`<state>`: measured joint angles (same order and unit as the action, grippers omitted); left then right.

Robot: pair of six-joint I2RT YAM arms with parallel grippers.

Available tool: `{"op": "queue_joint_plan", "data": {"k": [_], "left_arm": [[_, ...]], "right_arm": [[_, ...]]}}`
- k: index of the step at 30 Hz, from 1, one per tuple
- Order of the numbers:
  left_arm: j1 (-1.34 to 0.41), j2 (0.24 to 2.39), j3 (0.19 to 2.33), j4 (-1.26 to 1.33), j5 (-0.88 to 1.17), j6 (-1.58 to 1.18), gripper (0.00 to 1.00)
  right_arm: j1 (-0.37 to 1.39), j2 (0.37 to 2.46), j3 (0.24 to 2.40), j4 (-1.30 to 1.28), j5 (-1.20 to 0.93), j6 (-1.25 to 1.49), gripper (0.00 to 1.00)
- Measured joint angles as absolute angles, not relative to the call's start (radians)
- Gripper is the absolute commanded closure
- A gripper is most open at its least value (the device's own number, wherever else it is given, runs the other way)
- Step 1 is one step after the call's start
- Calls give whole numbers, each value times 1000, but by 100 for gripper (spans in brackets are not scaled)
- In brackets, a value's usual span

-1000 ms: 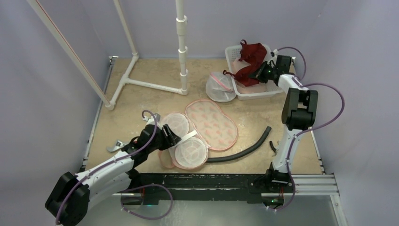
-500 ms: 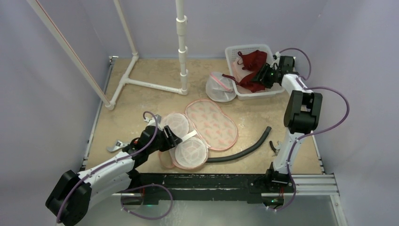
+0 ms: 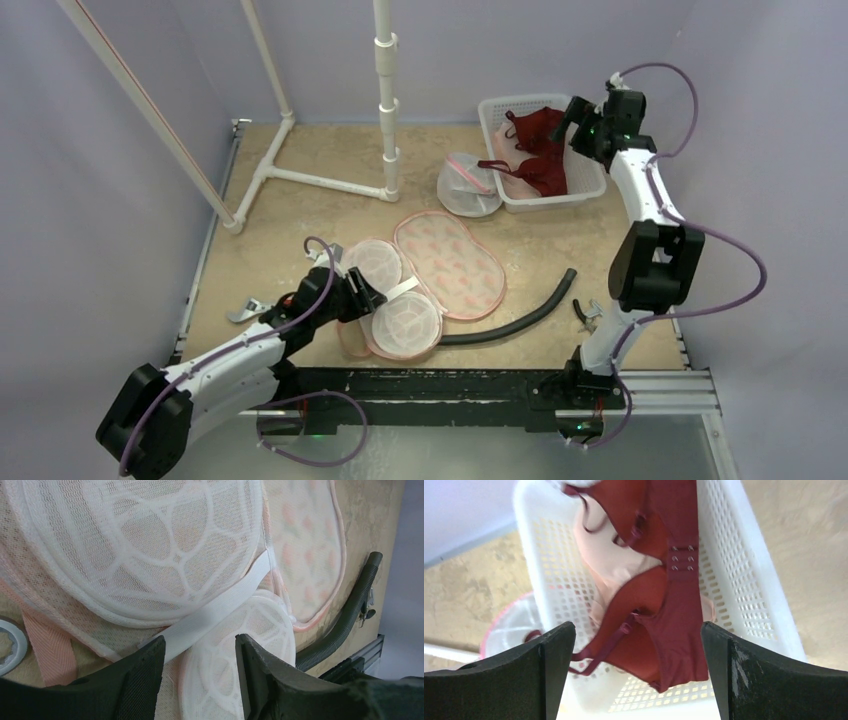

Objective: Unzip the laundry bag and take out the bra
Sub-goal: Place the bra in the bin.

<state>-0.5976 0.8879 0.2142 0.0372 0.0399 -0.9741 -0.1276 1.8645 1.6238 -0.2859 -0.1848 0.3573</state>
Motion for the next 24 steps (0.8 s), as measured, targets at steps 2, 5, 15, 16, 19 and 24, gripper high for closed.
{"op": "queue_joint_plan", "data": {"k": [2,5,15,16,19,24], "left_arm": [[-598,885,222,15,36,-963,45],[-598,868,259,-44,22,-939,44],[-598,804,402,-155,-56,-879,43],[-598,805,402,-160,-59,-878,43],[-598,815,402,-182,-66,-878,43],[-598,820,387,-177,-69,-883,43]], "right_arm": [[-91,1803,1628,-273,-119,355,6],[7,1700,1602,-189,-86,355,20],[148,1617,1343,106,-120,366,14],[159,1639,1329,102,-103,358,13],[203,1711,1323,83,-64,334,15],[265,1753,1322,65,-2,284,19]]}}
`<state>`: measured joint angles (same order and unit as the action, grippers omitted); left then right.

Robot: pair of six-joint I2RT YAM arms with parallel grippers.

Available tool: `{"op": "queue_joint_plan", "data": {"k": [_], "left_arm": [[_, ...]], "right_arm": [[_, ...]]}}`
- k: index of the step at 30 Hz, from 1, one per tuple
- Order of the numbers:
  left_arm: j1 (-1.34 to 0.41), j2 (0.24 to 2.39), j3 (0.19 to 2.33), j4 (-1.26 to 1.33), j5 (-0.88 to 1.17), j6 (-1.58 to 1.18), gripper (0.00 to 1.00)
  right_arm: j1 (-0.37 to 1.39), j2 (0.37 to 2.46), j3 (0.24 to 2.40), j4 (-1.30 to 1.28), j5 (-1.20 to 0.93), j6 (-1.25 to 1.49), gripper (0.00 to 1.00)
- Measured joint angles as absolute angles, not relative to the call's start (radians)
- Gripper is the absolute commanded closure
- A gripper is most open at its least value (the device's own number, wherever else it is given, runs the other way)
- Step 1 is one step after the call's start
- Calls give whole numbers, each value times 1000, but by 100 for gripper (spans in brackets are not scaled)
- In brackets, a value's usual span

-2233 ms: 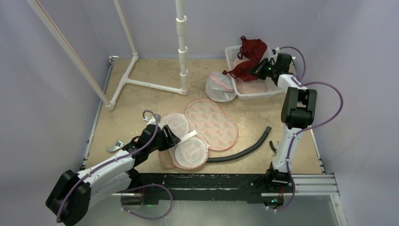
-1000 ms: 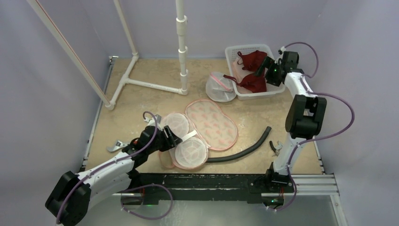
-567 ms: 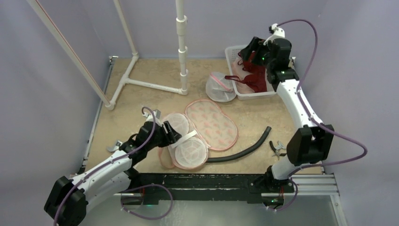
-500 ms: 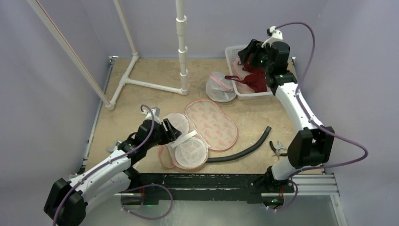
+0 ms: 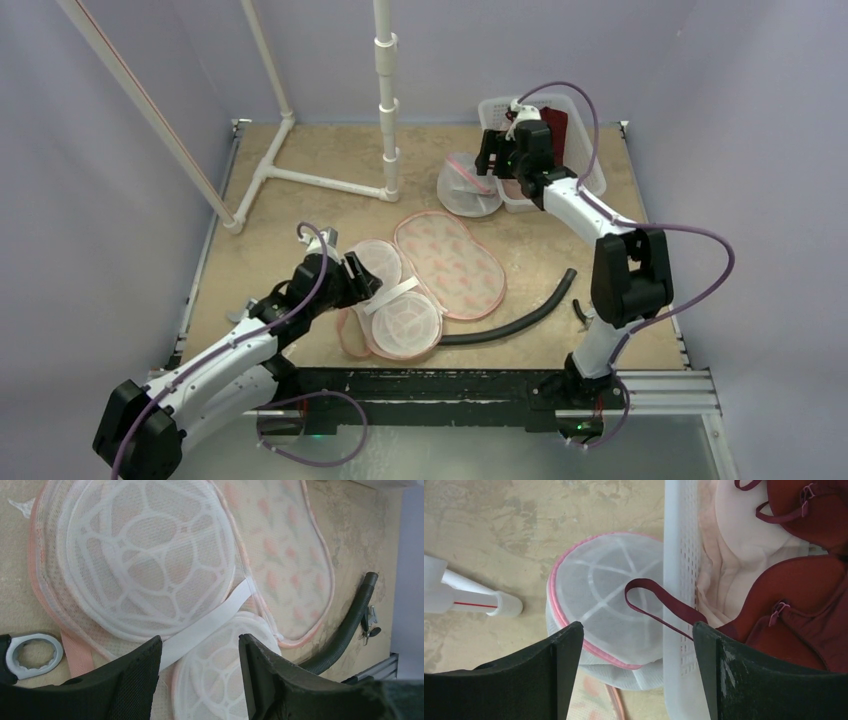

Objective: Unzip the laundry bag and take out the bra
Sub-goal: Place the bra in the bin, then close the laundry bag at the center of the board.

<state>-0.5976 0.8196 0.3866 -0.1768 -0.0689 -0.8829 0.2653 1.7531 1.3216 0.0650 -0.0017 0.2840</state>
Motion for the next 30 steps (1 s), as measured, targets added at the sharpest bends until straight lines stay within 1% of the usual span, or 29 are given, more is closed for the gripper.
{"op": "queue_joint_plan", "data": {"k": [2,7,9,13,14,16,18,24,30], "left_arm": [[-598,820,372,-173,-66,-890,44],[-598,820,363,-182,-64,-897,44],[-598,820,363,-182,-64,-897,44],[-598,827,363,-179,-64,-897,44],[-598,833,363,-177,-63,-897,44],[-598,847,363,-174,-61,-897,44],[-598,854,361,-173,-59,-897,44],[-598,855,361,-171,-56,-896,44],[-598,854,361,-171,-56,-896,44]], "right_arm": [[282,1757,1322,67,27,263,24],[294,1785,1333,60,97,224,41],[294,1800,1341,54,117,217,49],[294,1818,1342,47,140,205,53],[293,1821,1342,47,141,204,56],[294,1826,1342,47,142,201,63],[294,1828,1342,45,144,197,76],[294,1828,1342,41,147,191,100],[287,1825,1340,39,147,192,100]]}}
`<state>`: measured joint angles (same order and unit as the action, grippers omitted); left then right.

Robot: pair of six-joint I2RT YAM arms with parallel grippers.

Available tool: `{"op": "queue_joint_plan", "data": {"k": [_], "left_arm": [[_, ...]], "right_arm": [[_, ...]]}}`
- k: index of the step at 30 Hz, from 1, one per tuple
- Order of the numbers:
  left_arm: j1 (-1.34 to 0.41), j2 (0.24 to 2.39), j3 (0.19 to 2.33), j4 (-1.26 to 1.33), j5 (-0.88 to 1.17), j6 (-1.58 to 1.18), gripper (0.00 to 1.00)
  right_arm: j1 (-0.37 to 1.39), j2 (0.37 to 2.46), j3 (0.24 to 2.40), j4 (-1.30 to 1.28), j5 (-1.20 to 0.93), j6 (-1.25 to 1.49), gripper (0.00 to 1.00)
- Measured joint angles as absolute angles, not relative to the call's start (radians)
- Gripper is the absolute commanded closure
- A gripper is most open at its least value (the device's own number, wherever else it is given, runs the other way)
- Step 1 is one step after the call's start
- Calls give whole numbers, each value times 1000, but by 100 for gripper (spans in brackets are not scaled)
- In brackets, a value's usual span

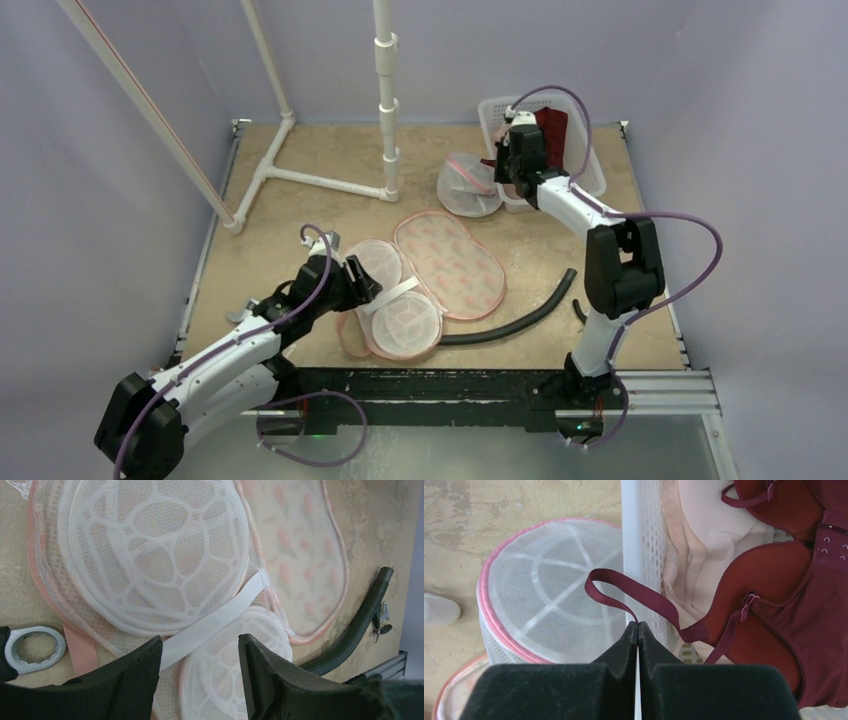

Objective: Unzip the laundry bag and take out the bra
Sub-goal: Close the laundry bag at the center of the board.

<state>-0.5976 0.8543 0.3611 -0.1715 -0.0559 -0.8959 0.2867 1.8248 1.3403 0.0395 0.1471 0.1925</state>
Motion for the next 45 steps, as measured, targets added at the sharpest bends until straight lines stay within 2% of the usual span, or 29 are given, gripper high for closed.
{"op": "queue_joint_plan", "data": {"k": [12,13,14,15,19,23,24,29,33,37,41,45], "left_arm": [[-598,835,361,-173,-57,-896,44],[-598,836,361,-173,-57,-896,44],[-598,836,361,-174,-57,-896,44],[-598,836,361,-174,-57,-896,44],[-598,833,361,-178,-57,-896,44],[-598,814,361,-195,-60,-893,44],[-598,809,361,-200,-61,-893,44],[-598,798,373,-234,-77,-875,41],[-598,790,409,-266,-96,-867,36],[-598,771,433,-292,-129,-867,35],[-598,766,437,-314,-148,-868,38],[-598,765,427,-312,-150,-872,39]], "right_arm": [[88,1807,1248,69,77,329,100],[80,1811,1248,69,71,336,92],[78,1815,1249,71,60,341,77],[79,1822,1254,67,52,347,65],[93,1853,1275,64,27,363,41],[102,1819,1275,55,28,384,8],[103,1797,1275,52,32,390,3],[131,1638,1282,43,82,404,2],[229,1458,1256,86,143,408,2],[345,1199,1073,196,91,427,5],[358,1018,852,264,17,475,9],[358,982,634,267,-19,514,17]]}}
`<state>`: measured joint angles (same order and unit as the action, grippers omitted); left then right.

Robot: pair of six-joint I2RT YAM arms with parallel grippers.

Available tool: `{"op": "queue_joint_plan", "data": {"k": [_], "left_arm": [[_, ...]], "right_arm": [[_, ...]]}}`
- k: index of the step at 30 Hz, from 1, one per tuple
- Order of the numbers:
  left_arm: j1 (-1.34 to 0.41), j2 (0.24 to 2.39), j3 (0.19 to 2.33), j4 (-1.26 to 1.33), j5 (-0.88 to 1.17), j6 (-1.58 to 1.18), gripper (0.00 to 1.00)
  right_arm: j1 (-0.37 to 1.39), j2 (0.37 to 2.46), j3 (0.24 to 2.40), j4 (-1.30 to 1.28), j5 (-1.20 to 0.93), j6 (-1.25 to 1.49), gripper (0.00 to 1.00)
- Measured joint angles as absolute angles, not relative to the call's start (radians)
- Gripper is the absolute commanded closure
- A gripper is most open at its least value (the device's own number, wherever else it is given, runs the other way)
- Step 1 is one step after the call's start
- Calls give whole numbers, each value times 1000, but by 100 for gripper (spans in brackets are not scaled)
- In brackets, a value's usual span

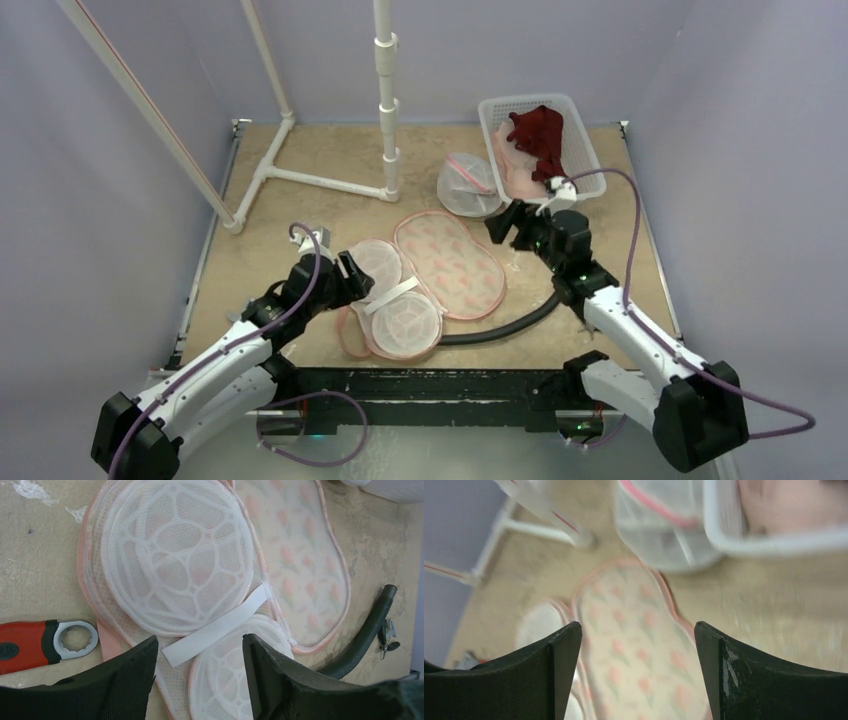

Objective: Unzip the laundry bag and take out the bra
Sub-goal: Close the laundry bag at the center of the board.

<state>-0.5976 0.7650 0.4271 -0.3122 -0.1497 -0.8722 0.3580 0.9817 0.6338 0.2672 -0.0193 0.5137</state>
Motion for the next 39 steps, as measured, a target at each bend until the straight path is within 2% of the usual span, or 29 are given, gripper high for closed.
{"op": "queue_joint_plan", "data": {"k": [4,9,13,20,23,30,36,39], "left_arm": [[-598,747,388,-303,-149,-884,40],[-598,720,367,-305,-145,-905,42],[-598,688,366,-309,-146,-912,42],[-598,670,366,-318,-148,-925,42],[-598,672,365,-313,-149,-925,42],[-598,691,345,-289,-146,-934,42],[-598,708,345,-258,-138,-936,42],[-598,711,346,-254,-138,-936,42]], "right_arm": [[358,1042,481,227,-18,532,30],[358,1146,445,252,-9,536,40],[358,1216,445,276,-2,535,44],[360,1296,456,273,7,539,43],[366,1312,466,260,8,539,48],[400,1353,490,212,10,541,68],[434,1374,520,165,29,541,98],[439,1349,533,120,39,533,100]]}}
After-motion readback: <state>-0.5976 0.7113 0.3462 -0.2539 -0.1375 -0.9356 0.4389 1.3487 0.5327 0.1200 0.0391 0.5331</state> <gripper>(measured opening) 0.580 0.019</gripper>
